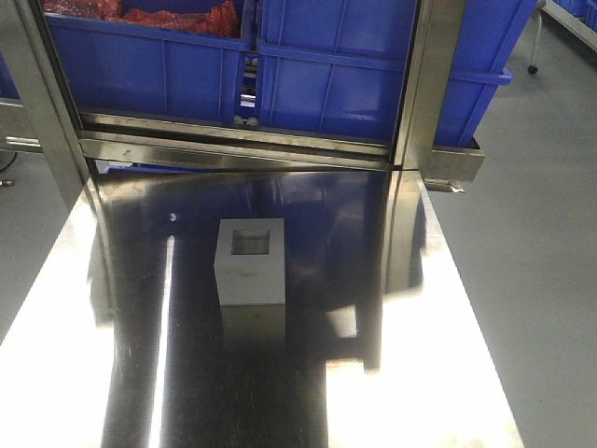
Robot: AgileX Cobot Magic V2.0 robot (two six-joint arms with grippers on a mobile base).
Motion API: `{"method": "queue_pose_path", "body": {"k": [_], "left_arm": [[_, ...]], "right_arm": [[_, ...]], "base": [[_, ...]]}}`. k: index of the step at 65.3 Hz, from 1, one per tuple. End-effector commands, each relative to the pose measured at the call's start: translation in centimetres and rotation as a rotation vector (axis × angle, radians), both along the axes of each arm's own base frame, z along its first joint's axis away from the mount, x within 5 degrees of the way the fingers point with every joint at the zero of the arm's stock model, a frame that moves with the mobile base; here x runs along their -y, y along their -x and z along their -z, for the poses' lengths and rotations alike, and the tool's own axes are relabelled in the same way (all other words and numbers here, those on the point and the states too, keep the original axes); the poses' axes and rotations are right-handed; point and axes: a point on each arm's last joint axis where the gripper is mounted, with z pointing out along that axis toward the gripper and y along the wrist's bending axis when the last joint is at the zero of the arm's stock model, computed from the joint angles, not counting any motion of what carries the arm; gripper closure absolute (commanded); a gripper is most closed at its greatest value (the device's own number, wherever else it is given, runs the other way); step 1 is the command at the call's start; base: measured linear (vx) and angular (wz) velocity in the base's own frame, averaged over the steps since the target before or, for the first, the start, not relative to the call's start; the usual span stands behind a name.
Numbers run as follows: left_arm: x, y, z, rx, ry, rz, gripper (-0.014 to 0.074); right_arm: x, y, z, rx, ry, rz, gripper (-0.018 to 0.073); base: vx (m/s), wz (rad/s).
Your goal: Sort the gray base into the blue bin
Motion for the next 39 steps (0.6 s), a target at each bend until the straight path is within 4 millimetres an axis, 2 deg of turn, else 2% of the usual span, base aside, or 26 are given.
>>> {"method": "queue_pose_path", "body": {"k": [1, 39], "left_arm": [[0.06, 0.16, -1.39, 0.101, 0.0, 0.007, 0.0603], [0.06, 0.16, -1.39, 0.101, 0.0, 0.007, 0.0603]], "right_arm": [[0.03, -0.07, -0.63, 0.073, 0.019, 0.001, 0.0564], [0.03, -0.07, -0.63, 0.073, 0.019, 0.001, 0.0564]], "base": [[0.0, 0.0], [0.0, 0.0]]}}
